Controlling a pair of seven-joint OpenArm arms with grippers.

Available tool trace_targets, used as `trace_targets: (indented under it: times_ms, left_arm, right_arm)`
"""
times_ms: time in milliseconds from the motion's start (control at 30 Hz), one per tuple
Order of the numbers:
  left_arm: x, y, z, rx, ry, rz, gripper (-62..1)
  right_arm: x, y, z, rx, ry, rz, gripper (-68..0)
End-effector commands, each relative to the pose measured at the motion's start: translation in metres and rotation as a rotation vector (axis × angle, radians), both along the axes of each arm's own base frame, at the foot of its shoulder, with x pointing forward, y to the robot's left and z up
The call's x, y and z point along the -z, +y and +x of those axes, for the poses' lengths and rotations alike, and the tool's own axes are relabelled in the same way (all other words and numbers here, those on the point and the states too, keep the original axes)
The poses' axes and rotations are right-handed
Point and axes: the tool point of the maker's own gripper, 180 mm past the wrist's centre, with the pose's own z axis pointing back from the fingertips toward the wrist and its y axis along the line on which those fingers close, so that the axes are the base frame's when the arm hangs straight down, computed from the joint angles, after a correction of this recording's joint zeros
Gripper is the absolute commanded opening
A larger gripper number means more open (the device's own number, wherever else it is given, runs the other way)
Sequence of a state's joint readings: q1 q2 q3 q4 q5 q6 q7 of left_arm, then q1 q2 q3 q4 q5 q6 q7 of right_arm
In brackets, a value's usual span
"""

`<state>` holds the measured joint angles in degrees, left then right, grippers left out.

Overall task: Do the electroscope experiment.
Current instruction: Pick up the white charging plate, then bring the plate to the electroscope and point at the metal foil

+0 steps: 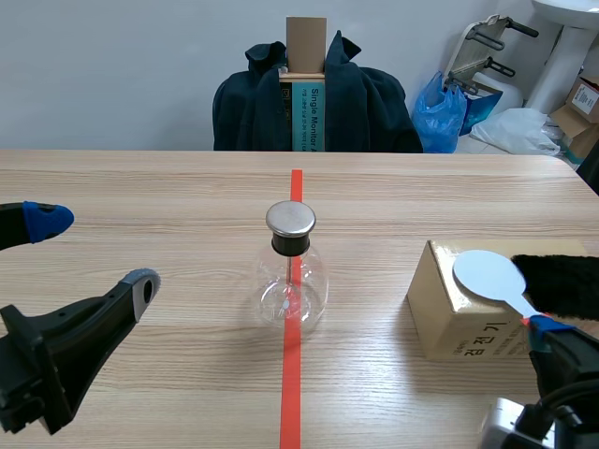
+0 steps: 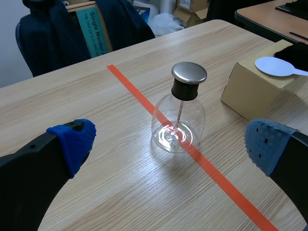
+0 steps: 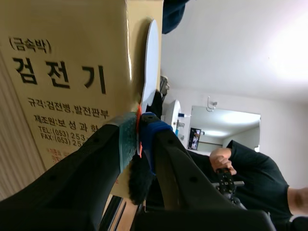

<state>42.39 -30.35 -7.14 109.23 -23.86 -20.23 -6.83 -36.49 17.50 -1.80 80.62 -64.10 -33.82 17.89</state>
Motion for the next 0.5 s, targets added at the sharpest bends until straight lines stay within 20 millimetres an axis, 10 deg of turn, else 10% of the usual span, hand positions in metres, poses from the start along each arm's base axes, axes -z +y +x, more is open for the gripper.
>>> trace_targets:
  times_ms: [0,100,467]
  left_arm:
    - [-0.007,-0.004,-0.001,0.01,-0.015,-0.017,1.4]
    - [-0.007,-0.004,-0.001,0.009,-0.015,-0.016,0.6]
    - [0.012,0.013,0.001,-0.023,0.03,0.134,-57.3]
  right_arm:
    - [-0.008,-0.007,0.006,0.013,-0.032,-0.014,-66.8]
    - [-0.008,-0.008,0.006,0.014,-0.032,-0.015,-66.8]
    - [-0.018,-0.004,0.007,-0.013,-0.087,-0.022,-66.8]
